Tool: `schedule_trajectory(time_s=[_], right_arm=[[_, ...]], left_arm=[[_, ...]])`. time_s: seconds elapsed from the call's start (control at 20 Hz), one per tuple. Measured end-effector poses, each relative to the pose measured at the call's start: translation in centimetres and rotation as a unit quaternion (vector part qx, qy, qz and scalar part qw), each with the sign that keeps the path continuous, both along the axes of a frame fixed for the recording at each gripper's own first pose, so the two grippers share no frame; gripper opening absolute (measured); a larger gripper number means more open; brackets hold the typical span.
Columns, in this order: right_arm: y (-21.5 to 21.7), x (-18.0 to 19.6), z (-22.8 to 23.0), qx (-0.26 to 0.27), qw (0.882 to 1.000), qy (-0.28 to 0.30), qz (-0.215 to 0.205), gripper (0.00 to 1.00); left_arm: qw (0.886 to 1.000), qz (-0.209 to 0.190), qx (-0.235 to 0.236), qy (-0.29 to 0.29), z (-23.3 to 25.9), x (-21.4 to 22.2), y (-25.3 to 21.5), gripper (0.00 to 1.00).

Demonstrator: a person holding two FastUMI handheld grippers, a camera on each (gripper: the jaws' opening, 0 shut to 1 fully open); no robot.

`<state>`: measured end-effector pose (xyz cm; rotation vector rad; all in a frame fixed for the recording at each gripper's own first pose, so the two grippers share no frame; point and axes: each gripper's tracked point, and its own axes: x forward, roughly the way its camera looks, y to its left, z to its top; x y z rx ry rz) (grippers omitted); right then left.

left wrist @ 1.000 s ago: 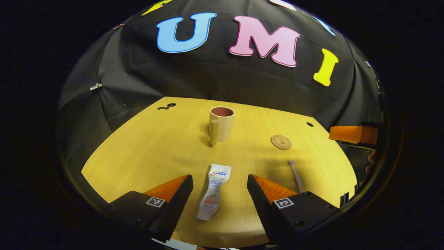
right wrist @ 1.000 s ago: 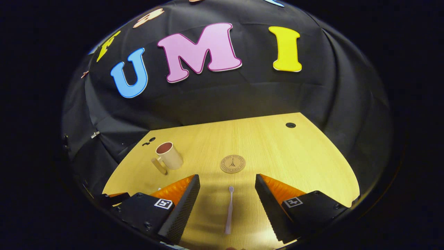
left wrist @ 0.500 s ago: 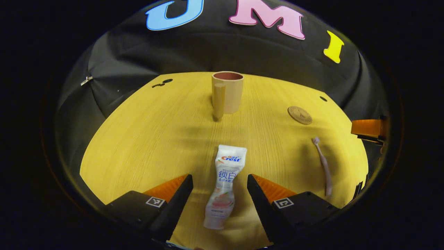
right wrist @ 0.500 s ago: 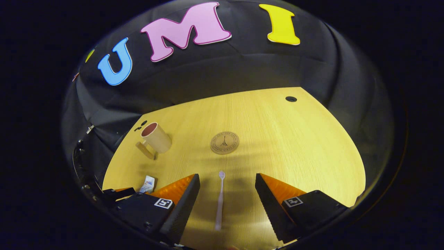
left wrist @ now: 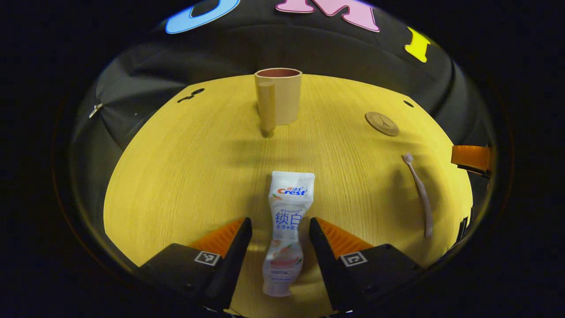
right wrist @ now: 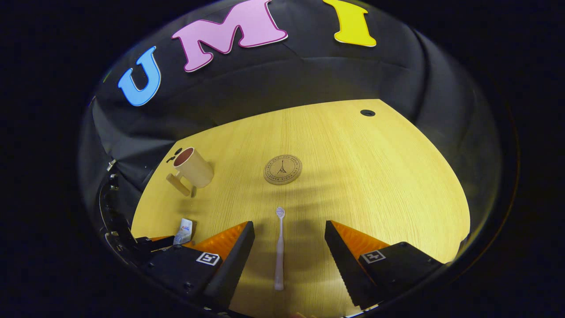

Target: Put the toothbrush and toothpaste on the desktop into the cup, then pick up the cup and place it on the coaster on the desktop.

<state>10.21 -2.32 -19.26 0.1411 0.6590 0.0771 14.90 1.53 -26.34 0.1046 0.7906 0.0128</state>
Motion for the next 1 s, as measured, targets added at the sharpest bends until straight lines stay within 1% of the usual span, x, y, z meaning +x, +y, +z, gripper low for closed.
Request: schedule_trajectory(time_s=[0.05, 0.1, 0.15, 0.2, 0.25, 0.3, 0.35, 0.4, 0.45, 0.55, 0.65, 0.7, 0.75, 0.9, 1.0], right_arm=[[0.1, -0.2, 0.0, -0.002, 1.000, 0.001, -0.003, 0.99], [0.3, -0.3, 0.1, -0.004, 1.000, -0.001, -0.005, 0.99], [0.5, -0.4, 0.2, -0.009, 1.000, -0.003, -0.005, 0.99], [0.6, -0.5, 0.1, -0.016, 1.000, -0.004, -0.005, 0.99], [0.8, -0.6, 0.1, -0.022, 1.000, -0.004, -0.003, 0.99], [0.8, -0.7, -0.1, -0.027, 1.000, 0.000, -0.004, 0.99], [1.0, -0.8, -0.5, -0.027, 1.000, 0.006, -0.005, 0.99], [1.2, -0.7, -0.7, -0.025, 1.000, 0.012, -0.006, 0.99], [1.3, -0.4, -1.1, -0.025, 1.000, 0.016, -0.007, 0.99], [1.8, 0.0, -1.6, -0.029, 0.999, 0.024, 0.001, 0.99], [2.2, 0.4, -2.3, -0.036, 0.999, 0.035, 0.010, 0.99], [2.2, 0.5, -2.9, -0.038, 0.998, 0.045, 0.013, 0.99], [2.4, 0.5, -3.4, -0.040, 0.998, 0.056, 0.016, 0.99], [2.2, 0.5, -5.0, -0.053, 0.995, 0.081, 0.020, 0.99], [2.1, 0.2, -5.9, -0.059, 0.993, 0.097, 0.022, 0.99]], left_arm=[[1.000, -0.013, 0.003, 0.005, -0.1, 0.2, -0.4, 0.68], [1.000, -0.024, 0.010, 0.009, 0.0, 0.1, -0.7, 0.65], [0.999, -0.034, 0.013, 0.015, -0.1, 0.1, -0.7, 0.53], [0.999, -0.038, 0.018, 0.021, 0.0, 0.0, -0.6, 0.45], [0.999, -0.043, 0.019, 0.025, -0.1, 0.1, -0.7, 0.39], [0.998, -0.047, 0.018, 0.030, 0.0, 0.1, -0.8, 0.37], [0.998, -0.050, 0.015, 0.028, 0.0, 0.0, -0.9, 0.33], [0.998, -0.047, 0.009, 0.027, 0.1, -0.1, -0.9, 0.31], [0.999, -0.045, 0.003, 0.027, 0.0, 0.0, -0.8, 0.28], [0.998, -0.049, -0.006, 0.028, 0.0, -0.1, -0.9, 0.24], [0.999, -0.047, -0.009, 0.019, 0.3, -0.9, -0.7, 0.22], [0.999, -0.042, -0.016, 0.013, 0.7, -1.4, -0.6, 0.27], [0.999, -0.033, -0.026, 0.004, 1.2, -1.8, -0.6, 0.22], [0.998, -0.006, -0.060, -0.025, 3.0, -2.1, -0.8, 0.22], [0.997, 0.005, -0.072, -0.038, 4.2, -2.9, -0.5, 0.22]])
